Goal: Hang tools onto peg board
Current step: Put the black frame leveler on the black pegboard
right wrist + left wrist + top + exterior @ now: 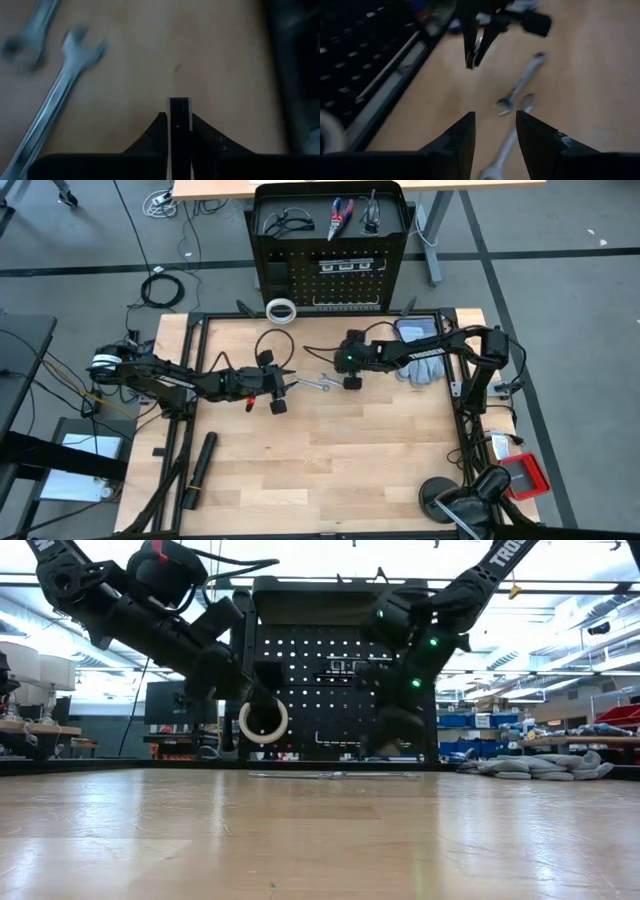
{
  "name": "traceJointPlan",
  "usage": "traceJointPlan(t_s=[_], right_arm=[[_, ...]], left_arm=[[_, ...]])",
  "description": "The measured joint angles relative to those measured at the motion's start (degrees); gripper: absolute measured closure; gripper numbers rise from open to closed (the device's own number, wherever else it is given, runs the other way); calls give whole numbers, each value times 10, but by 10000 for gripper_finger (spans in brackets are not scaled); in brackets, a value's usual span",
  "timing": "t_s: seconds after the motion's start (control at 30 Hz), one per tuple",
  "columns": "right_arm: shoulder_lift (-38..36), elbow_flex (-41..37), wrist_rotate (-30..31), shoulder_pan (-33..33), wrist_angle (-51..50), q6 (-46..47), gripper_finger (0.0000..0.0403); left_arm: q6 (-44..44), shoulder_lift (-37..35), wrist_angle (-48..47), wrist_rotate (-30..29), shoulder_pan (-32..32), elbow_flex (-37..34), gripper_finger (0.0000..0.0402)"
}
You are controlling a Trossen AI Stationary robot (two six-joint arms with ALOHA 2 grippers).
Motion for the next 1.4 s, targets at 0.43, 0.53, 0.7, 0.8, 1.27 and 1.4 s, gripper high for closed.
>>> traceJointPlan(t_s=[0.43, 0.53, 0.7, 0.8, 1.27, 1.4], right_arm=[[-1, 1, 37, -63, 271, -285, 349], [5, 1, 4, -88, 308, -327, 349], [43, 2, 35, -136, 346, -372, 341], [64, 2, 45, -158, 357, -383, 342], [84, 2, 58, -202, 375, -322, 270], [84, 2, 53, -198, 353, -315, 242]], left_arm=[[-7, -13, 7, -6, 0, 0, 255], [-8, -13, 24, -4, 0, 0, 255], [-11, -13, 55, 46, -1, 0, 255], [-14, -13, 66, 51, -1, 0, 255], [-16, -13, 63, 53, -1, 0, 255], [-16, -13, 58, 53, -1, 0, 255]])
